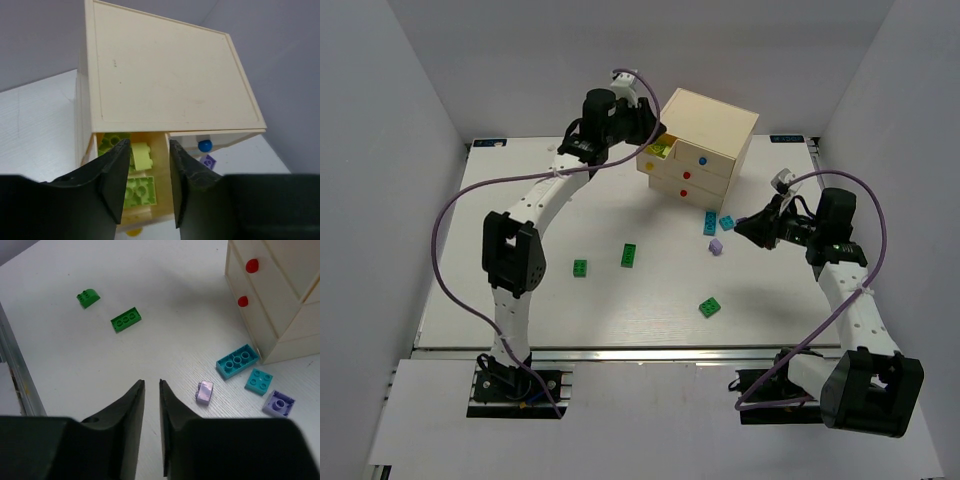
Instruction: Sort the legos into containers by color
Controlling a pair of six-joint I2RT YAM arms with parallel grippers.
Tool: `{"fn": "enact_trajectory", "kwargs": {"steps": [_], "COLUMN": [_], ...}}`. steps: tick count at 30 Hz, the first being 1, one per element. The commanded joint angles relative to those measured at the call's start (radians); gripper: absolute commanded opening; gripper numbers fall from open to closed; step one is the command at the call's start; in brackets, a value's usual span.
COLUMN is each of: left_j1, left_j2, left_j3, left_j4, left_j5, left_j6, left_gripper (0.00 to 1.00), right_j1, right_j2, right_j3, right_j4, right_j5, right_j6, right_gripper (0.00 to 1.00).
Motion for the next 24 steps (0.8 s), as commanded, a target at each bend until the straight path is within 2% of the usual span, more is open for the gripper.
{"fn": "enact_trajectory", "kwargs": {"steps": [1,2,3,4,5,6,8,9,11,12,14,15,18,20,24], "left_j1": [0.002,0.002,0.002,0.016,0.016,0.016,0.016,0.016,0.016,0.016,0.016,0.016,0.016,0.016,0.016], "left_j2": [-0.197,-0.236,-0.321,-0.368,-0.412,-0.463,-0.605,-0.647,-0.757,-0.785,-0.836,-0.845,-0.837,-0.822,-0.756], "left_j3": [-0.051,-0.141,-0.201,-0.264,-0.332,-0.471,-0.586,-0.692,-0.786,-0.859,-0.917,-0.935,-0.992,-1.015,-1.012], "left_j4": [0.063,0.078,0.11,0.127,0.137,0.179,0.193,0.195,0.21,0.212,0.216,0.216,0.242,0.281,0.344], "left_j5": [0.0,-0.005,-0.02,-0.026,-0.031,-0.046,-0.083,-0.103,-0.105,-0.105,-0.094,-0.091,-0.048,-0.019,0.012], "left_j6": [-0.031,-0.043,-0.069,-0.083,-0.098,-0.124,-0.134,-0.146,-0.163,-0.186,-0.213,-0.242,-0.31,-0.339,-0.398], "left_gripper": [0.45,0.2,0.07,0.0,0.0,0.0,0.0,0.0,0.0,0.09,0.27,0.41,0.46,0.47,0.44], "right_j1": [-0.003,-0.003,0.002,0.005,0.007,0.008,0.023,0.033,0.059,0.077,0.124,0.154,0.226,0.266,0.335], "right_j2": [-0.023,-0.033,-0.049,-0.057,-0.065,-0.08,-0.088,-0.077,-0.045,0.005,0.067,0.131,0.266,0.326,0.488], "right_j3": [-0.009,-0.013,-0.024,-0.032,-0.036,-0.038,-0.03,-0.013,0.08,0.127,0.282,0.33,0.516,0.595,0.767], "right_j4": [-0.027,-0.027,-0.027,-0.025,-0.024,-0.016,0.025,0.033,0.013,0.0,-0.054,-0.066,-0.123,-0.142,-0.2], "right_j5": [-0.069,-0.074,-0.074,-0.076,-0.076,-0.07,-0.021,-0.005,0.048,0.07,0.151,0.191,0.338,0.435,0.532], "right_j6": [-0.105,-0.151,-0.176,-0.197,-0.222,-0.264,-0.273,-0.288,-0.299,-0.3,-0.302,-0.3,-0.302,-0.293,-0.282], "right_gripper": [0.21,0.19,0.15,0.15,0.15,0.19,0.28,0.4,0.5,0.6,0.68,0.73,0.79,0.79,0.81]}}
